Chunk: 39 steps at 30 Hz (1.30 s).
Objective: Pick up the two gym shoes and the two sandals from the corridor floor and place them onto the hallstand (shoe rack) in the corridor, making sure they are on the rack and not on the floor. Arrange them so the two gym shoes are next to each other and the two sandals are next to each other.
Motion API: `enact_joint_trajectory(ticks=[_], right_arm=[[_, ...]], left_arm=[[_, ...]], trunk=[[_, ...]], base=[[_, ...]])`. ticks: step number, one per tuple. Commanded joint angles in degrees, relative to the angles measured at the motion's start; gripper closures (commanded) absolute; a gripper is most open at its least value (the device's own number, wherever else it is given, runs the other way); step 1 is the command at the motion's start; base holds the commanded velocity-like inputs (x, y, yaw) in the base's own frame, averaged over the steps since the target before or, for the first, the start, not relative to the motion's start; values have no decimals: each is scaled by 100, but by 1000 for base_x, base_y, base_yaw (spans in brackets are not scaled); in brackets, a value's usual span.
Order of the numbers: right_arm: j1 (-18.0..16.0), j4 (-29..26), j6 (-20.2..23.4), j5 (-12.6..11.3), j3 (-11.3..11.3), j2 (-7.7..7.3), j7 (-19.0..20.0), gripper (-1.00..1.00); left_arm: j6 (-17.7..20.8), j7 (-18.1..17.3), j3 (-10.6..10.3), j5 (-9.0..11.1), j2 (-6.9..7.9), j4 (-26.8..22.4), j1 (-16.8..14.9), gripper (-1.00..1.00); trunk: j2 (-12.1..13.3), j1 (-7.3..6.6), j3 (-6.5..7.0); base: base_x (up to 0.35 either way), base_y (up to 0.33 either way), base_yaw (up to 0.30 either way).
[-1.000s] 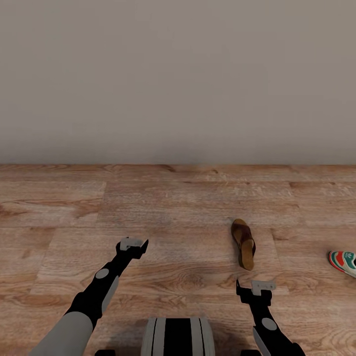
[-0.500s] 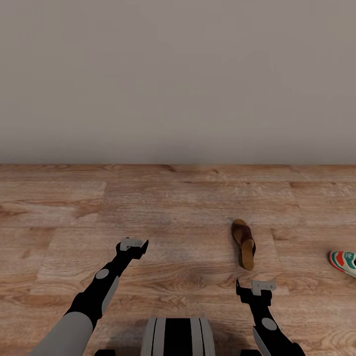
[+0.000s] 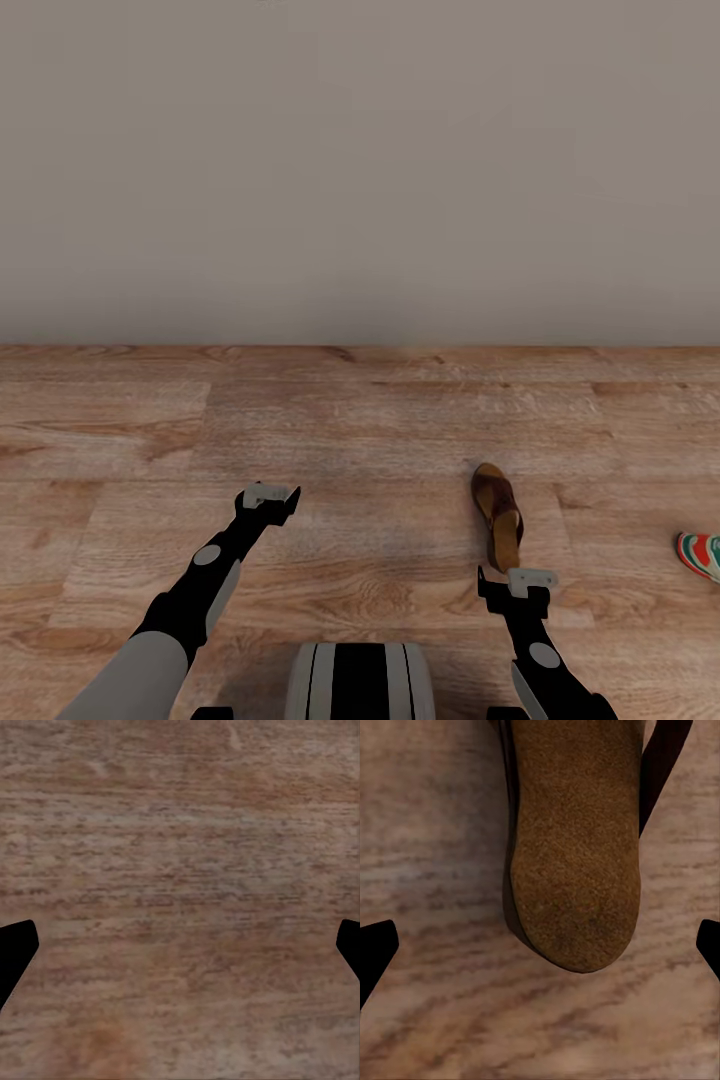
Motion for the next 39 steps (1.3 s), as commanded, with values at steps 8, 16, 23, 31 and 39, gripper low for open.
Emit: enact_joint_trajectory(ticks=[8,16,23,31,39], right_arm=[[-2,6,-11,44,-13,2,-17,-100],[-2,0,-11,44,-13,2,-17,-100],[-2,-2,-11,42,-13,2,-17,-100],[-2,-5,-11,41,-13,2,-17,-100],[-2,-8,-11,39,-13,2,-17,-100]], left_arm=[[-9,-53,45,-27,-8,11,-4,-100],[-9,-55,45,-31,-9,13,-4,-100],[-14,-57,45,-32,-9,13,0,-100],[-9,-56,45,-32,-15,13,0,-100],[-15,-55,45,-39,-22,13,-3,-100]], trunk=[[-1,0,-3],[-1,0,-3],[-1,0,-3],[-1,0,-3],[-1,0,-3]], base=[[25,0,0],[83,0,0],[186,0,-15],[39,0,-173],[4,0,-44]])
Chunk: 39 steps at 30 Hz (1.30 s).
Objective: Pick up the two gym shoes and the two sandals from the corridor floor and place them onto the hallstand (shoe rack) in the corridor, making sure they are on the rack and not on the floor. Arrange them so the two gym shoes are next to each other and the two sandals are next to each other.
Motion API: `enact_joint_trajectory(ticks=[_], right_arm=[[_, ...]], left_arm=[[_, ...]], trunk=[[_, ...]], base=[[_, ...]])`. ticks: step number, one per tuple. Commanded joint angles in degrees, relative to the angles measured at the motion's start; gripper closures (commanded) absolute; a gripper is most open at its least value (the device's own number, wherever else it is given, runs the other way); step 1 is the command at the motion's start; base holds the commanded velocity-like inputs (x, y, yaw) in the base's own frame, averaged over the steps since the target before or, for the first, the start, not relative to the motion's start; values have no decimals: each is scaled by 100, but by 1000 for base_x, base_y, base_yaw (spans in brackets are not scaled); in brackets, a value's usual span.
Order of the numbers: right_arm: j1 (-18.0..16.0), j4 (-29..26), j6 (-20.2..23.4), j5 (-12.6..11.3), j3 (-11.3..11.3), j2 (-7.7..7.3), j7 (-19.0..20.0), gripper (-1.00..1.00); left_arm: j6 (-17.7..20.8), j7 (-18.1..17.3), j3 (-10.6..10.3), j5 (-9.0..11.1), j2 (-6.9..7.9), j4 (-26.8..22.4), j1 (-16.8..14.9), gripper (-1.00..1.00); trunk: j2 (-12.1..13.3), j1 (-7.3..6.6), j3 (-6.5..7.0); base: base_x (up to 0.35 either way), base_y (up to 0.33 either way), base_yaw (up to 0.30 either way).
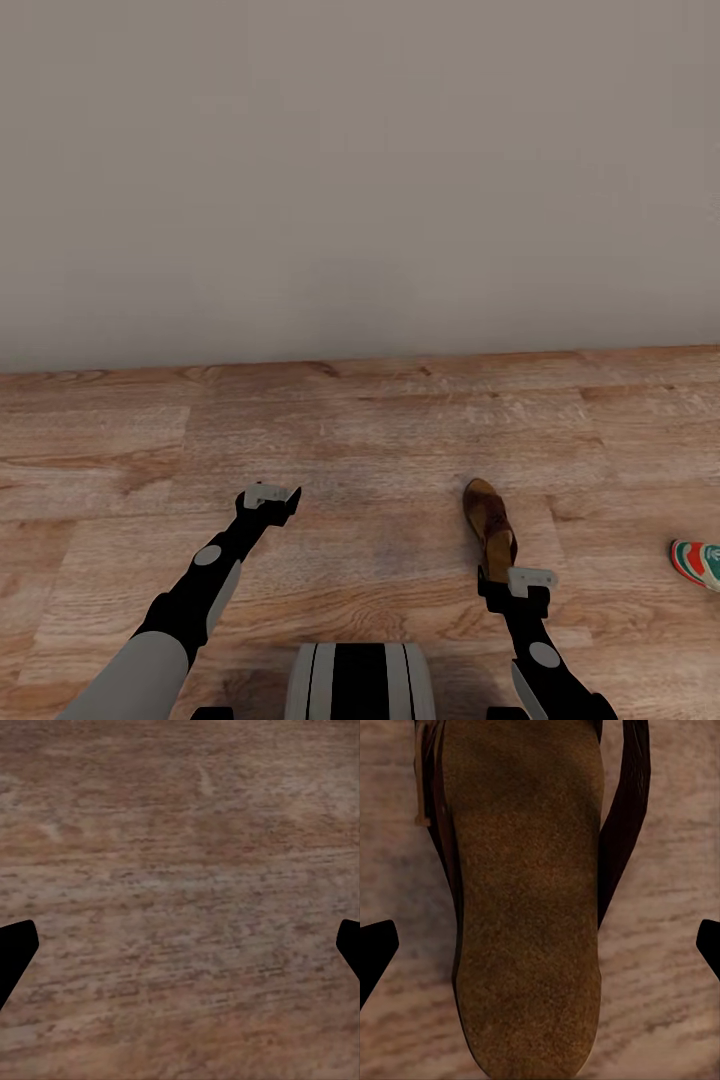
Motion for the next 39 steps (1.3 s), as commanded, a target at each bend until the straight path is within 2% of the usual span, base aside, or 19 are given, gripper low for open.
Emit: enact_joint_trajectory(ticks=[1,14,21,34,39], right_arm=[[-2,4,-13,42,-13,2,-17,-100],[-2,4,-16,40,-13,2,-17,-100],[-2,2,-14,39,-13,2,-17,-100],[-2,2,-14,38,-13,2,-17,-100],[-2,3,-14,38,-13,2,-17,-100]], left_arm=[[-14,-50,45,-30,-7,3,-3,-100],[-10,-50,45,-23,5,3,-5,-100],[-15,-50,45,-23,5,3,-5,-100],[-16,-50,45,-23,6,3,-5,-100],[-16,-50,45,-23,6,3,-6,-100]], trunk=[[-1,-1,-3],[-1,-1,-3],[-10,17,-158],[-10,17,-158],[-17,30,-269]], base=[[1,0,-7],[0,0,-1],[0,0,0],[0,0,0],[0,0,0]])
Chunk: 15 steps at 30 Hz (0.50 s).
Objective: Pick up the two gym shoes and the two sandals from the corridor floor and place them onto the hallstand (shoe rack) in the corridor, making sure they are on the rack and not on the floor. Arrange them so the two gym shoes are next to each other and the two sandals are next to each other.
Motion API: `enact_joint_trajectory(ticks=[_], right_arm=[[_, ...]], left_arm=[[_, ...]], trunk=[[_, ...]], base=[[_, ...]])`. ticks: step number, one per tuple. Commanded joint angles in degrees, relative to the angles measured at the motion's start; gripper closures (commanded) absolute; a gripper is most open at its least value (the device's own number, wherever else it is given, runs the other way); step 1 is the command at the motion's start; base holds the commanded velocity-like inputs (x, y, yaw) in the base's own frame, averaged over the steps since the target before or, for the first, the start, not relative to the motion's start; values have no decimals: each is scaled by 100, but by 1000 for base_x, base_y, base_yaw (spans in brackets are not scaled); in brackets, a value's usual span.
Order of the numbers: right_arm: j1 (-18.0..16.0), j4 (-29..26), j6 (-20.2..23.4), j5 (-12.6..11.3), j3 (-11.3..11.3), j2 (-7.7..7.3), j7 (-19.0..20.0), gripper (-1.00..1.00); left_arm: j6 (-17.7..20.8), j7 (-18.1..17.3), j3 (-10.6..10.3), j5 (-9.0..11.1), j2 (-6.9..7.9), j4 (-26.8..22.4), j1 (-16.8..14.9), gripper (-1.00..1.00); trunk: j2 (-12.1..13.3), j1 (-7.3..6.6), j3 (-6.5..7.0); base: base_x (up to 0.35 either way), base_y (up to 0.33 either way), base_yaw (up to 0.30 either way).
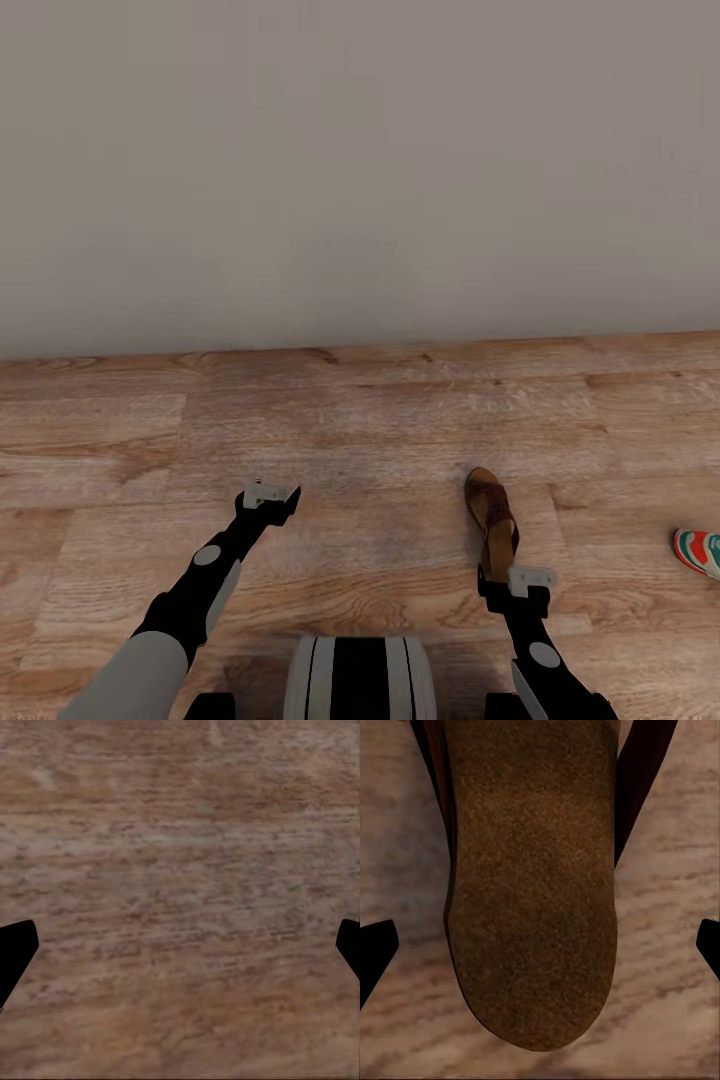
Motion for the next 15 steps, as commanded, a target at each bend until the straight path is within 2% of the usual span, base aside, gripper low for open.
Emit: enact_joint_trajectory(ticks=[1,5,15], right_arm=[[-3,7,-14,43,-13,2,-17,-100],[-3,9,-12,45,-13,2,-17,-100],[-3,7,-12,49,-13,2,-17,-100]], left_arm=[[-15,-51,45,-29,-8,3,-1,-100],[-15,-51,45,-29,-8,3,-2,-100],[-15,-51,45,-29,-10,3,0,-100]], trunk=[[-2,1,-25],[-8,12,-114],[-8,12,-114]], base=[[0,0,0],[0,0,0],[0,0,0]])
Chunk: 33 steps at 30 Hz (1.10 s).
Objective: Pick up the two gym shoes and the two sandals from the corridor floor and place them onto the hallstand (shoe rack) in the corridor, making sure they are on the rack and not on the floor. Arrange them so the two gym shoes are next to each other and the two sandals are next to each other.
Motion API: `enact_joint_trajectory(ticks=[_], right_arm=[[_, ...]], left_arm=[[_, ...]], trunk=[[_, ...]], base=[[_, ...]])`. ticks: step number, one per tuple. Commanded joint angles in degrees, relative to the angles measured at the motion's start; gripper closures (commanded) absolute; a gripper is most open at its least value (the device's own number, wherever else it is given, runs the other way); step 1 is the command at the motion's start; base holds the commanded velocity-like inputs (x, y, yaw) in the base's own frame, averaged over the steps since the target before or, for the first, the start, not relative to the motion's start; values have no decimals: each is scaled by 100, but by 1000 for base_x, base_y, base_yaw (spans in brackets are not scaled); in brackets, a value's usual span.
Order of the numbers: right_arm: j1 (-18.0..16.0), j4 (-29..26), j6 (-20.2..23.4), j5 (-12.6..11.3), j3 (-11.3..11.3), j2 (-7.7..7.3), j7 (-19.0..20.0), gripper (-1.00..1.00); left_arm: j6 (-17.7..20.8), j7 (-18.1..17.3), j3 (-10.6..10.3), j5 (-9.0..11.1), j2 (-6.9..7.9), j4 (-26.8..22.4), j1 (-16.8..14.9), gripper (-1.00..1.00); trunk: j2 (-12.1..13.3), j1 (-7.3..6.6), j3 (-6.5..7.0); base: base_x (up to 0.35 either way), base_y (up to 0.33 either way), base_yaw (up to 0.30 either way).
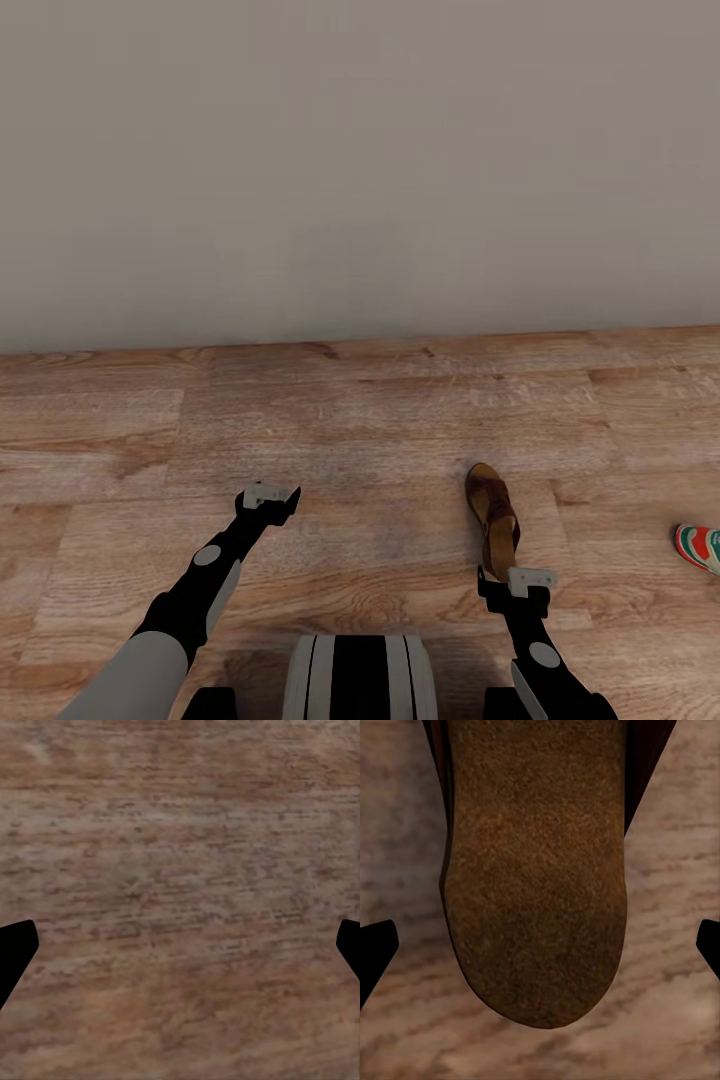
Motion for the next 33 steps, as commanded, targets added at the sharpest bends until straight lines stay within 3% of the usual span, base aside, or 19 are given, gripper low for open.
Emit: enact_joint_trajectory(ticks=[1,5,6,33], right_arm=[[-2,6,-13,44,-13,2,-17,-100],[-2,9,-13,46,-13,2,-17,-100],[-2,10,-13,44,-13,2,-17,100],[-2,10,-15,44,-13,-5,-17,100]], left_arm=[[-15,-51,45,-29,-10,3,-3,-100],[-15,-51,45,-29,-8,3,-5,-100],[-15,-51,45,-29,-8,3,-5,-100],[-15,-51,45,-29,2,-4,2,-100]], trunk=[[-1,-1,-3],[-1,-1,-3],[-1,-1,-3],[-1,-1,-3]], base=[[0,0,0],[0,0,0],[0,0,0],[0,0,0]])
